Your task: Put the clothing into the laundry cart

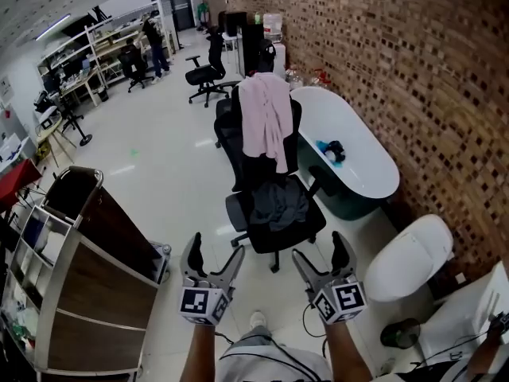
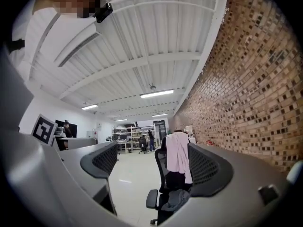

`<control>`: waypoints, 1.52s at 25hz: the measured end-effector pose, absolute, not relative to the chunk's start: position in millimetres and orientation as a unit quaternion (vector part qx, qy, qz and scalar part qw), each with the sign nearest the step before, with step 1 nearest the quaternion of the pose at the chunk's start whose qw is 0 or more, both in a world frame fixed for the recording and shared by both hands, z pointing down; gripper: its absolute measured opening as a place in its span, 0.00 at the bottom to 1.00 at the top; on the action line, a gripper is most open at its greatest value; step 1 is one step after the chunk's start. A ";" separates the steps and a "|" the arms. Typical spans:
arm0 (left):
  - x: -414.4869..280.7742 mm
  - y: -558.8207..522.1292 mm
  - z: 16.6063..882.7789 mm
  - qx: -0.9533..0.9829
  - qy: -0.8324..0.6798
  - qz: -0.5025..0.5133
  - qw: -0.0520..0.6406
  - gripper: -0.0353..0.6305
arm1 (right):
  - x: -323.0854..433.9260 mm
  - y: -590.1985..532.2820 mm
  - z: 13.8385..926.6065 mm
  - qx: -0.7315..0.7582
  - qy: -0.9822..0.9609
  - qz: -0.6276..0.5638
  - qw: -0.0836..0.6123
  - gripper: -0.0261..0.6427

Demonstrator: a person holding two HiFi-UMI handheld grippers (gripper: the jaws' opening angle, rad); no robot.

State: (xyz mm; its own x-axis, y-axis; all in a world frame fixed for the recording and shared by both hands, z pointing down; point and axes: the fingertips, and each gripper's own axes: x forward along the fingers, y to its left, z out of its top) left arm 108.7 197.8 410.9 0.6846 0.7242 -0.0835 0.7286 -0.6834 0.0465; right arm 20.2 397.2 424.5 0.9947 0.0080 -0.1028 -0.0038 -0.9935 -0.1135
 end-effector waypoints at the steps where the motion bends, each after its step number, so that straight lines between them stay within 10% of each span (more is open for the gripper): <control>1: 120.0 201.7 407.7 0.917 0.397 -0.035 0.035 0.71 | 33.5 403.6 412.8 -0.997 -0.003 0.059 0.045 0.77; 38: 409.5 430.5 425.0 0.919 0.394 -0.023 0.011 0.71 | 350.1 616.8 416.2 -0.996 0.041 0.077 0.029 0.77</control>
State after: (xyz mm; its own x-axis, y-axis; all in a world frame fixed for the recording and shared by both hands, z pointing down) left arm 409.5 430.5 425.0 0.6889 0.7231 -0.0504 0.7241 -0.6897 0.0026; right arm 350.1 616.8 416.2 0.9849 -0.0762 -0.1553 -0.0852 -0.9950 -0.0522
